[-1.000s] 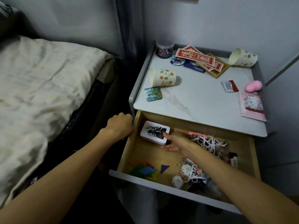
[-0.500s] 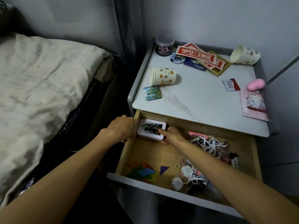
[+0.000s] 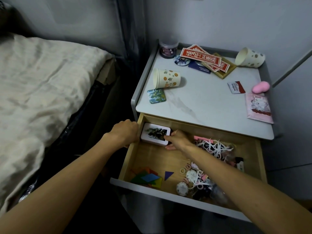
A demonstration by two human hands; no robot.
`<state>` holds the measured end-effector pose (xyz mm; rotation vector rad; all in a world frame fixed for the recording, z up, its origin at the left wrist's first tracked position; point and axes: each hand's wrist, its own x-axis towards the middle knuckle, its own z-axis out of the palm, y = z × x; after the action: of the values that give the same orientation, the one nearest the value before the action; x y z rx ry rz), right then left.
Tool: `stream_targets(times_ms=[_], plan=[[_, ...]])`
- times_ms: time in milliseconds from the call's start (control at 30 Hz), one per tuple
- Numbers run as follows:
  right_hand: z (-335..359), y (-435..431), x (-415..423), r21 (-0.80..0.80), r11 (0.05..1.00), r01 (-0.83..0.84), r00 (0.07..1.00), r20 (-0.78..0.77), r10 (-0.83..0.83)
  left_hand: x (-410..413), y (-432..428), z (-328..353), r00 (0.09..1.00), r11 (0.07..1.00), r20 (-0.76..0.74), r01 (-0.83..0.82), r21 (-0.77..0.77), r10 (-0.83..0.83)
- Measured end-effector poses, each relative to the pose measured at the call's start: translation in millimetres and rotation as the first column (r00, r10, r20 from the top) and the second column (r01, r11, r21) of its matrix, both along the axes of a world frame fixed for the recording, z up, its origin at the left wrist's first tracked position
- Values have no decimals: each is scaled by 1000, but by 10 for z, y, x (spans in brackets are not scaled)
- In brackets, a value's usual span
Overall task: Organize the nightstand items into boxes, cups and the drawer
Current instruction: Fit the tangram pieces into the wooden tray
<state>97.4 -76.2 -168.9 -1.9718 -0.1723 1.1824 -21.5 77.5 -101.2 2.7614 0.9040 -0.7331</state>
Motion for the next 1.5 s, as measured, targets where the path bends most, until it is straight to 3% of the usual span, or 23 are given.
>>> stream_targets(times_ms=[167,267,400,500,600,700,867,1000,1067,1200,1367,1500], plan=[[334,-98,15,-102,984,-146,984,85,155,-84,-61,170,999,990,27,14,143,-18],[762,-269,69,-103,961,-257,942,195,273,-82,-81,396,985,979,165,13,206,-48],[1353,-492,380,-79,929,-360,855,371,363,222,-183,783,895,999,445,-11,-31,24],[1529,-543,914,-145,944,-296,743,586,323,551,-252,982,804,976,590,66,-209,72],[1491,-514,1556,-214,961,-177,671,688,277,925,-288,1112,754,954,653,139,-266,73],[1431,-428,2074,-178,976,-123,655,724,215,1402,-233,1139,744,957,668,196,-213,-4],[1245,-217,2514,-124,973,-196,584,782,217,2249,-59,975,753,936,614,347,-66,-236],[1132,-93,2757,-294,931,-217,485,795,364,2912,44,733,794,911,502,412,-28,-343],[1120,-59,2877,-405,893,-196,480,755,447,3138,86,624,812,904,436,429,8,-389],[1071,30,3137,-496,846,-195,511,685,520,3402,221,511,797,865,349,491,98,-492],[1072,64,3152,-429,884,-185,522,720,458,3502,299,488,778,819,261,522,238,-572],[1142,18,3067,-384,910,-154,451,792,410,3476,313,510,709,743,257,551,381,-657]])
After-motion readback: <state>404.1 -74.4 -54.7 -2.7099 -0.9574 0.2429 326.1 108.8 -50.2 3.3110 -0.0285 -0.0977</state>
